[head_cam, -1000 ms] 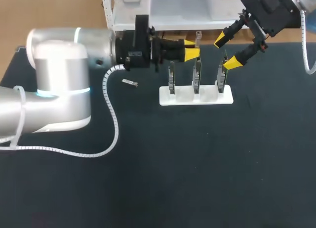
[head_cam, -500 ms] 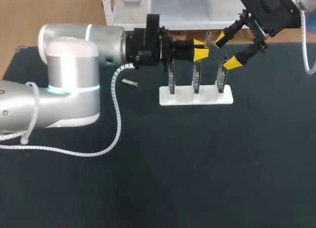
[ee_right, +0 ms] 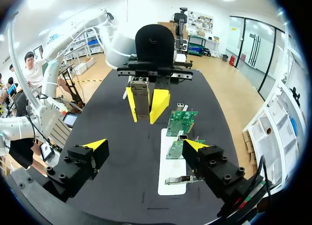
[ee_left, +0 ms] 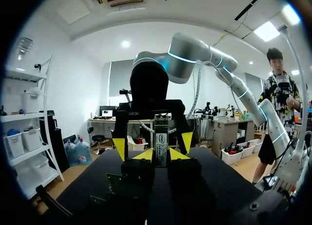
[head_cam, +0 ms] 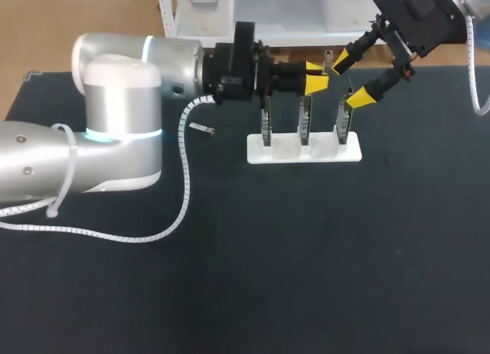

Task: Pick up the optical module with the left hand, and insert it into the network port with the right hand.

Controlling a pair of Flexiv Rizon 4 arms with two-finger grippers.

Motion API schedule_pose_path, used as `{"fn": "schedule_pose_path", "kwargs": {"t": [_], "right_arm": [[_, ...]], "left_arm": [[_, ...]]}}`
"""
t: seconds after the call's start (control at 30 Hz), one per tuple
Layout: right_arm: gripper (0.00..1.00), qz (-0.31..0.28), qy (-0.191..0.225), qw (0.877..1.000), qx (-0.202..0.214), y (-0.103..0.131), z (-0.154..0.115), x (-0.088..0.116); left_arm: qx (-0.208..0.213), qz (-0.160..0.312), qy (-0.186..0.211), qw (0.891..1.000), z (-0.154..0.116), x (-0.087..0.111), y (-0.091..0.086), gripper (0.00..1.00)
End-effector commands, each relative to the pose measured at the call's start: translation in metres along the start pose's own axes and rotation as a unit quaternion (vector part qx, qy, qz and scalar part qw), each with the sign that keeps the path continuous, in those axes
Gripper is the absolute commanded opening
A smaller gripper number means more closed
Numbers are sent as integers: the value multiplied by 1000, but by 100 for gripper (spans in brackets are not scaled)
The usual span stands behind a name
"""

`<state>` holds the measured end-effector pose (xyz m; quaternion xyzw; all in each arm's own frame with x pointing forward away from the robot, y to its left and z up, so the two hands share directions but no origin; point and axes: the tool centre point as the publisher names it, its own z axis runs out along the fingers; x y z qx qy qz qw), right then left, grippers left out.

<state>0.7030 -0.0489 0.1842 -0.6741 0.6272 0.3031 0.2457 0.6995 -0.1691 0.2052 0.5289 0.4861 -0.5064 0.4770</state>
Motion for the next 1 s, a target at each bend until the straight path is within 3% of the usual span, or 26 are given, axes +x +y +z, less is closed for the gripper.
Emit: {"fn": "schedule_pose_path", "kwargs": {"t": [0.03, 1.0], "right_arm": [[100, -1, 0, 1000, 1, 0, 0, 0], [100, -1, 0, 1000, 1, 0, 0, 0]], "left_arm": [[8, 0, -1, 1000, 2, 2, 5, 0], [17, 8, 5, 1000, -2, 9, 7, 0]]}}
